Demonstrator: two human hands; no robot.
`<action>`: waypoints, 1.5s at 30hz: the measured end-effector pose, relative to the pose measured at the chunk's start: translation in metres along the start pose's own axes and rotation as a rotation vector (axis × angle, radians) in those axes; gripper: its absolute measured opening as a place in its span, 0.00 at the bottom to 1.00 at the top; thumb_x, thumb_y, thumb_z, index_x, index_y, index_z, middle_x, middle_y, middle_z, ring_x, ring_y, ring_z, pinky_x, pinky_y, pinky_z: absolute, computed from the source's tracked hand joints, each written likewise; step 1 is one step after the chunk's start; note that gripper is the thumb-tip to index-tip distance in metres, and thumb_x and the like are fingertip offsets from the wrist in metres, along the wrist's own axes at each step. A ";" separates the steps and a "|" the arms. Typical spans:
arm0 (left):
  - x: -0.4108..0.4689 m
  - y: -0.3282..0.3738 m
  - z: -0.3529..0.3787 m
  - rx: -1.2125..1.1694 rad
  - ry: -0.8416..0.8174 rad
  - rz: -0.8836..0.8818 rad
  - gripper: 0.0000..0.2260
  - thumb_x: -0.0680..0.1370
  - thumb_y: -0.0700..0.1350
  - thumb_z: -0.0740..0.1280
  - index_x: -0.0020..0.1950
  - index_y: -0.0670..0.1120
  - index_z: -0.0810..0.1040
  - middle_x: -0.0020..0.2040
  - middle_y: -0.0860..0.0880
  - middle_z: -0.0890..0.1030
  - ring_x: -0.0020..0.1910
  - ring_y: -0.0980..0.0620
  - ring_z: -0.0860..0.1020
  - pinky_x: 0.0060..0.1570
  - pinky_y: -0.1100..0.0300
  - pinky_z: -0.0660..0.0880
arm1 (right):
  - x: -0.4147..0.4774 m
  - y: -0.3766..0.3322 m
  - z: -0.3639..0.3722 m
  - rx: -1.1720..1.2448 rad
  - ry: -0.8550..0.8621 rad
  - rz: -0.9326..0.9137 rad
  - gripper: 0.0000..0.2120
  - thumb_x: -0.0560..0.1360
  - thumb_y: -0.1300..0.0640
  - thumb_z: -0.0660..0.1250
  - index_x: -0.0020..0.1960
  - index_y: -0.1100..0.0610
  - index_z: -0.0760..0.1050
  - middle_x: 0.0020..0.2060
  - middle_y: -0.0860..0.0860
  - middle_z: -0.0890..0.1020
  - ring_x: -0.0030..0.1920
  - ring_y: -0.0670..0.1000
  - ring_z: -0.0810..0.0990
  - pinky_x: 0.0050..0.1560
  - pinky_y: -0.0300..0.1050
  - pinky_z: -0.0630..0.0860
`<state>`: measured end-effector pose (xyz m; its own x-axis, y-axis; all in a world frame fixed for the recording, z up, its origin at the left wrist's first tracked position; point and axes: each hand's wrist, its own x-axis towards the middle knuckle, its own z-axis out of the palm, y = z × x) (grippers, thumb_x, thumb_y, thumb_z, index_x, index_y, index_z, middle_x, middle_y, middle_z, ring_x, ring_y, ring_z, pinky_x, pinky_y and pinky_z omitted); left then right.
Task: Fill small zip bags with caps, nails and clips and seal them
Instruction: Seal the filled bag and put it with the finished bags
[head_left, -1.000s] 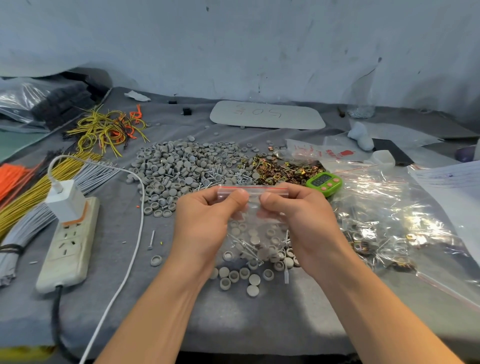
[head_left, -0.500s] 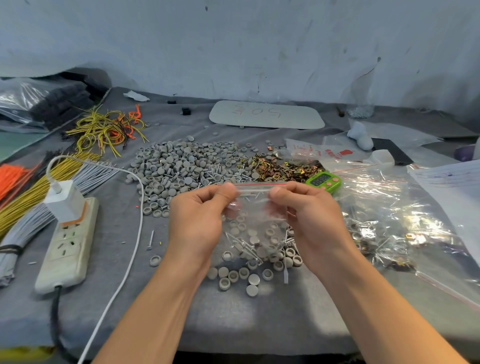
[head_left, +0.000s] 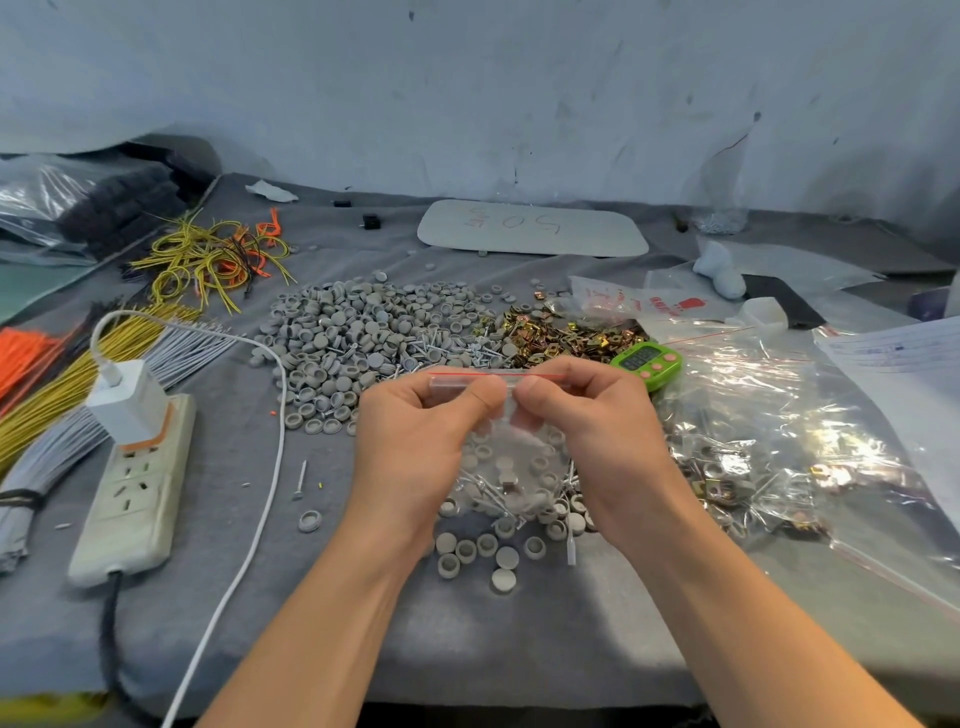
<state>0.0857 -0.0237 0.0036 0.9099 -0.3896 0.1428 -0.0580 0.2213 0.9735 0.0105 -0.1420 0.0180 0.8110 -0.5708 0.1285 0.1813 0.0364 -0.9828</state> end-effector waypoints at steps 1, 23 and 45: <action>0.000 0.002 0.001 -0.027 -0.008 -0.018 0.04 0.67 0.45 0.79 0.40 0.48 0.89 0.38 0.43 0.87 0.38 0.46 0.84 0.46 0.46 0.83 | 0.001 0.000 0.000 -0.001 0.004 -0.005 0.07 0.75 0.70 0.72 0.40 0.63 0.83 0.29 0.54 0.81 0.30 0.48 0.78 0.37 0.39 0.78; 0.004 0.004 -0.008 0.070 -0.070 -0.027 0.16 0.79 0.54 0.65 0.40 0.50 0.89 0.39 0.44 0.87 0.39 0.48 0.87 0.42 0.59 0.80 | 0.004 0.002 -0.015 0.091 0.010 0.035 0.14 0.74 0.69 0.72 0.32 0.57 0.84 0.30 0.54 0.82 0.31 0.48 0.80 0.38 0.38 0.78; 0.001 -0.003 -0.007 0.207 -0.168 -0.306 0.10 0.77 0.32 0.71 0.54 0.44 0.85 0.42 0.45 0.88 0.39 0.52 0.86 0.35 0.62 0.82 | 0.006 0.012 -0.023 0.225 -0.064 0.448 0.15 0.79 0.72 0.63 0.60 0.62 0.81 0.48 0.55 0.88 0.36 0.47 0.85 0.42 0.44 0.83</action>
<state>0.0902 -0.0186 -0.0007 0.8191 -0.5541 -0.1485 0.1081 -0.1052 0.9886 0.0049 -0.1638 0.0042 0.8678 -0.4077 -0.2842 -0.0825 0.4457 -0.8914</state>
